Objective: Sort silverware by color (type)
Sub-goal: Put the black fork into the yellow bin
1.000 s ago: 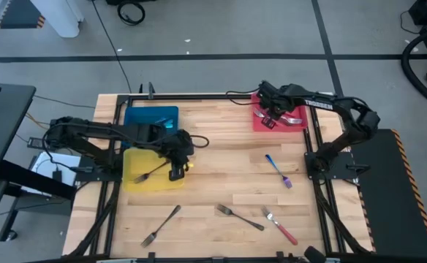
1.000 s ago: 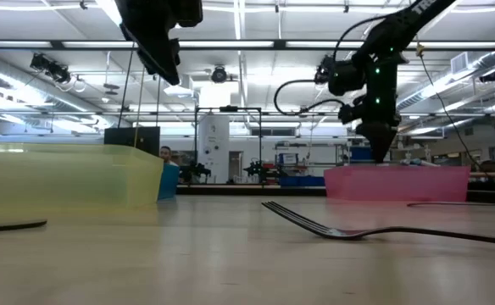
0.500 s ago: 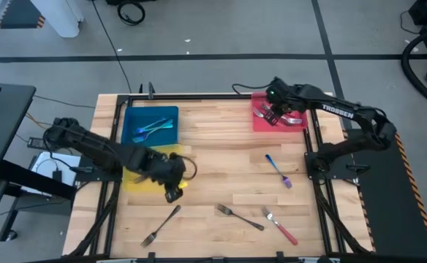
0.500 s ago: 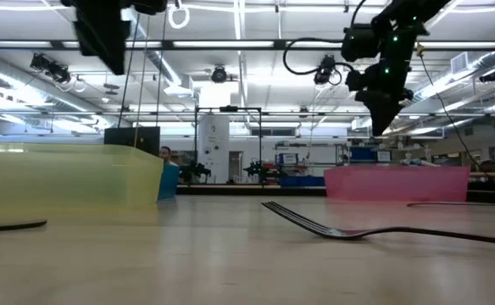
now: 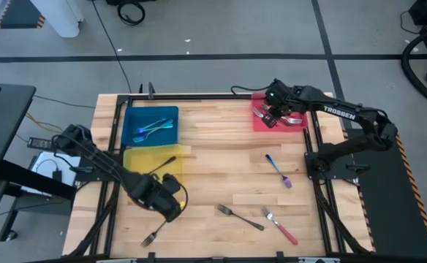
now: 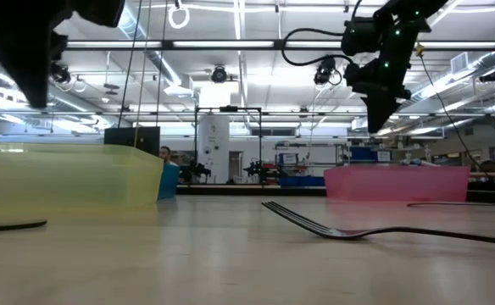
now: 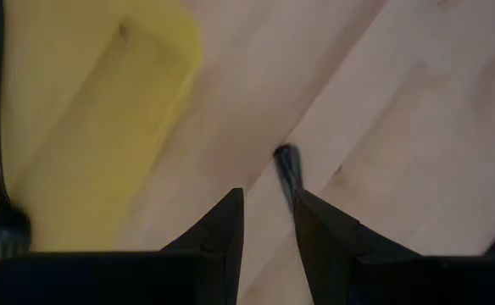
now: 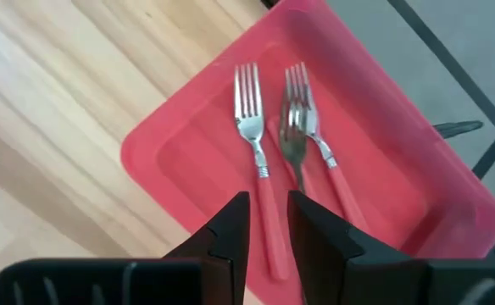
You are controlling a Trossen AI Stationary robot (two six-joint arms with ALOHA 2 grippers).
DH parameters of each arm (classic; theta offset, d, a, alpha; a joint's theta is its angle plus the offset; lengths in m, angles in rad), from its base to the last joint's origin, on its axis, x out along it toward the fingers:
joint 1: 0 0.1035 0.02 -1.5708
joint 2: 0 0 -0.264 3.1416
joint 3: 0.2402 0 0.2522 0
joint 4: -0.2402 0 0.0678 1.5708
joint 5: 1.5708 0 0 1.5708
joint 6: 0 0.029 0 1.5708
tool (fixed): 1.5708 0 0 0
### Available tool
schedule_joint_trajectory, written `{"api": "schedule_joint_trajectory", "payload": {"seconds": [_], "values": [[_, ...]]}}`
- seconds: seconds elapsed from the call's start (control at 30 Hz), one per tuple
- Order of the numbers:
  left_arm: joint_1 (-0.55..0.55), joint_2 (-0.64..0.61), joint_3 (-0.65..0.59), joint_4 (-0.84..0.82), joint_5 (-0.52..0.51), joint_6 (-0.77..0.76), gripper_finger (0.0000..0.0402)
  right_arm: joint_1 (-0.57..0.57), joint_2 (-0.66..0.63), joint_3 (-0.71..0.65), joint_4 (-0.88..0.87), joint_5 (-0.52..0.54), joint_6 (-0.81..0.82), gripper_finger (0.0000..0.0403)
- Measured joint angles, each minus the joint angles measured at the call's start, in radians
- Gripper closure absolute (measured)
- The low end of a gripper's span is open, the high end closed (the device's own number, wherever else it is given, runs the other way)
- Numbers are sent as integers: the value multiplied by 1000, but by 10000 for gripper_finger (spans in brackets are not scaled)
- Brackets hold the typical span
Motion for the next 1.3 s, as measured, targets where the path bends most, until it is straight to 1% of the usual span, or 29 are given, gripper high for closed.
{"api": "schedule_joint_trajectory", "payload": {"seconds": [0.3,0.47,0.7,0.9,1.07,1.17,1.3], "values": [[-127,90,0,64,1,-194,296,31,0,0,0,-9,3,313],[-175,154,0,91,6,-249,296,40,0,0,0,-11,9,313],[-196,229,1,193,20,-287,296,48,0,0,-6,-15,21,313],[-196,286,0,202,79,-305,296,48,1,0,-6,-32,21,313],[-196,316,3,202,98,-308,297,48,1,0,-7,-36,20,313],[-196,326,5,200,100,-309,311,48,1,0,-8,-36,21,313],[-196,328,3,193,101,-308,357,48,1,0,-8,-36,20,313]]}}
